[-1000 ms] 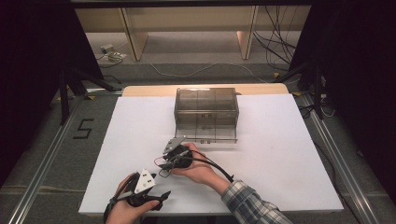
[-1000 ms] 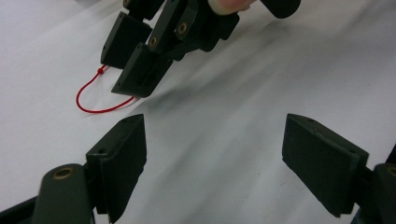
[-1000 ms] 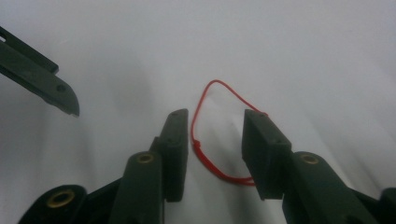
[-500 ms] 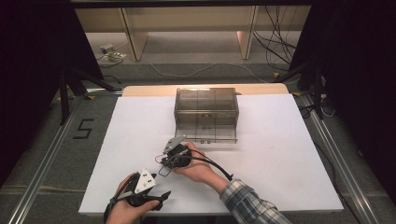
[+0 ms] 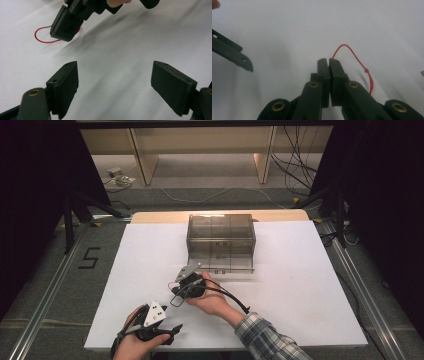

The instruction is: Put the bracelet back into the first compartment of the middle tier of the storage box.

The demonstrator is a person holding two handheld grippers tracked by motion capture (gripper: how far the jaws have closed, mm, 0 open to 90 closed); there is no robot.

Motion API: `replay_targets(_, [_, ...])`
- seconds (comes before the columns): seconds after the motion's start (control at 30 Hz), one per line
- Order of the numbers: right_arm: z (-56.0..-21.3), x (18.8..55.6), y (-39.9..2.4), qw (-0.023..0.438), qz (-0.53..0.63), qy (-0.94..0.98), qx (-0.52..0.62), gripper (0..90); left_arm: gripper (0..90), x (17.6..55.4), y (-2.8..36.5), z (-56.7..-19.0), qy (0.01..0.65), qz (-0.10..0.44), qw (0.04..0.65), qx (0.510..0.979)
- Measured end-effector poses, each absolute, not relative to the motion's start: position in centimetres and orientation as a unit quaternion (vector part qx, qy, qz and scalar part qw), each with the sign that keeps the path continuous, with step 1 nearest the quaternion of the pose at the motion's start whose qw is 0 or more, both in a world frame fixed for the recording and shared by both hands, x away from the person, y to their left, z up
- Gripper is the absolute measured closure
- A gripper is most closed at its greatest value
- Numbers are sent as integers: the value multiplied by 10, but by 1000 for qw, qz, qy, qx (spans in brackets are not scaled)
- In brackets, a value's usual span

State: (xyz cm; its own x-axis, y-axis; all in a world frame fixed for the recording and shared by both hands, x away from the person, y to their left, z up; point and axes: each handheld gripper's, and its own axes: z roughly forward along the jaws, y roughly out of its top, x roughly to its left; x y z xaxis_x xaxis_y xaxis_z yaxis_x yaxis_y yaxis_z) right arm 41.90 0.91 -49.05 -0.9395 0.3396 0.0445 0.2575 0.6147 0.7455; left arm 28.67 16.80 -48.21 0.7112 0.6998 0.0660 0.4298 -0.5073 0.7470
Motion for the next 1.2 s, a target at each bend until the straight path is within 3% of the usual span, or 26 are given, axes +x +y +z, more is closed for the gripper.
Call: replay_targets(1.2, [-457, 422, -11, 61, 436, 880, 179, 885, 220, 288, 168, -482, 335, 185, 368, 847])
